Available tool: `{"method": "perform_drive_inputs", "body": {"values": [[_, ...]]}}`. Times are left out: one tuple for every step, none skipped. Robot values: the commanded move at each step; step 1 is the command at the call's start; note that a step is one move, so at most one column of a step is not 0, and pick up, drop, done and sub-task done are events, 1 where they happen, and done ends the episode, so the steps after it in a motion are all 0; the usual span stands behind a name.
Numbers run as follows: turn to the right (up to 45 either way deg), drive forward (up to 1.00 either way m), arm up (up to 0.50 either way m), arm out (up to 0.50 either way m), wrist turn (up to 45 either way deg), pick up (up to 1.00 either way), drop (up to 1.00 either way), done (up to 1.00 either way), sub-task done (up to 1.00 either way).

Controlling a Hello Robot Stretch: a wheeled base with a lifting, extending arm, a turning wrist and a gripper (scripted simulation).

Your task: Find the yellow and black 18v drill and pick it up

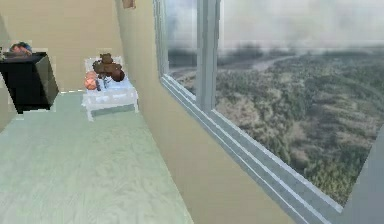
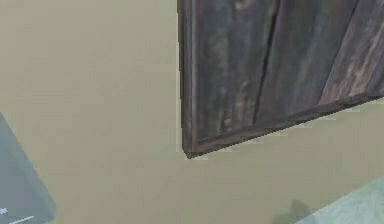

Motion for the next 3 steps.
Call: {"method": "perform_drive_inputs", "body": {"values": [[0.0,0.4,0.0,0.0,0.0,0.0,0.0,0.0,0.0],[-21.0,0.0,0.0,0.0,0.0,0.0,0.0,0.0,0.0],[0.0,0.75,0.0,0.0,0.0,0.0,0.0,0.0,0.0]]}}
